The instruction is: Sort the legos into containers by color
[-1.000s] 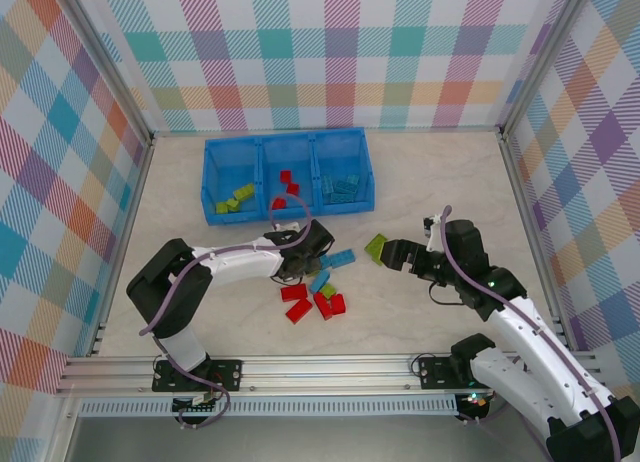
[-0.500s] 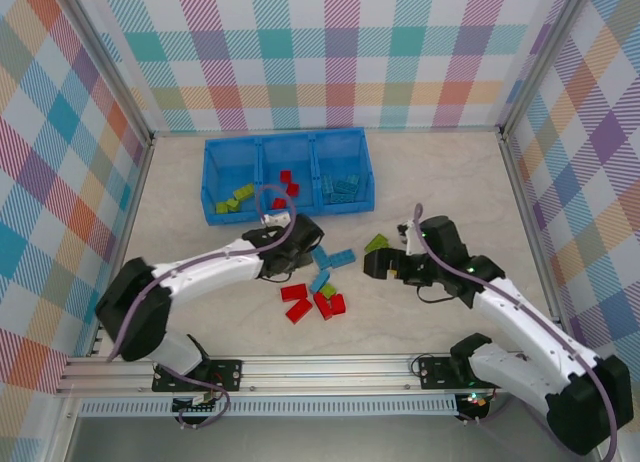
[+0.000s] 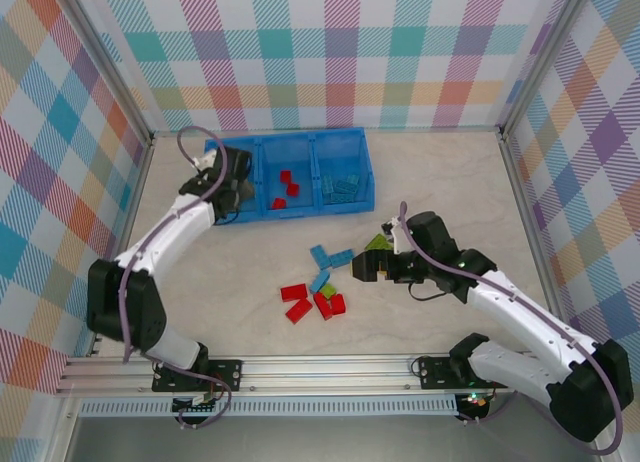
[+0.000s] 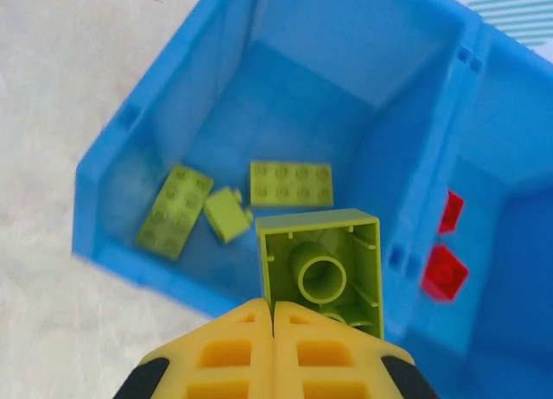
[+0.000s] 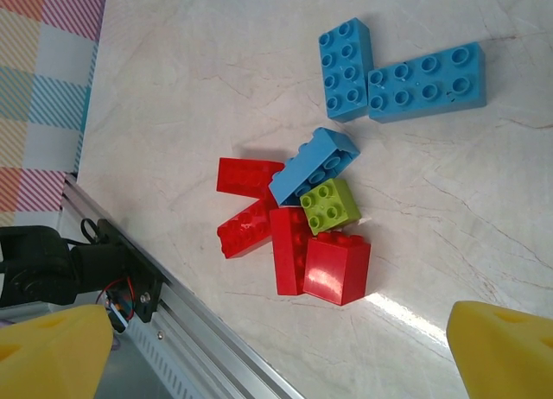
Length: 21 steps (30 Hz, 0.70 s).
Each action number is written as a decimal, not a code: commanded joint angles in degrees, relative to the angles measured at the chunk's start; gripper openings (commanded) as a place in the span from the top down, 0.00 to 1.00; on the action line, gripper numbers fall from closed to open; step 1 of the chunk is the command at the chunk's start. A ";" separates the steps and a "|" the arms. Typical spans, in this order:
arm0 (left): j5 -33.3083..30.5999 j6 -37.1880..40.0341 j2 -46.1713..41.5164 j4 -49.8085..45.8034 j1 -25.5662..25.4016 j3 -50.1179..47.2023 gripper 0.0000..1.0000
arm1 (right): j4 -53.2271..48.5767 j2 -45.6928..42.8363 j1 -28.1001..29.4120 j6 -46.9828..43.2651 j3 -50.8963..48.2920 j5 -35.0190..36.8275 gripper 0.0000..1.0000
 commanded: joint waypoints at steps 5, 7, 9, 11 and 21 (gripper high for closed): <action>1.10 3.25 14.94 -8.53 4.80 16.50 1.00 | -1.15 -4.42 0.32 0.91 -1.48 1.15 0.01; 1.61 3.04 16.20 -9.17 5.52 18.24 0.89 | -1.51 -5.13 0.32 1.19 -1.80 1.47 0.00; 2.76 3.10 15.89 -9.08 5.88 18.86 0.81 | -1.89 -5.41 0.32 1.25 -1.73 1.87 0.00; 3.05 3.37 14.31 -8.93 5.90 18.52 0.73 | -2.13 -5.26 0.33 1.34 -1.44 2.08 0.00; 18.12 12.87 -8.34 -5.98 1.03 8.78 0.67 | -0.72 3.74 2.29 0.32 2.61 7.69 0.00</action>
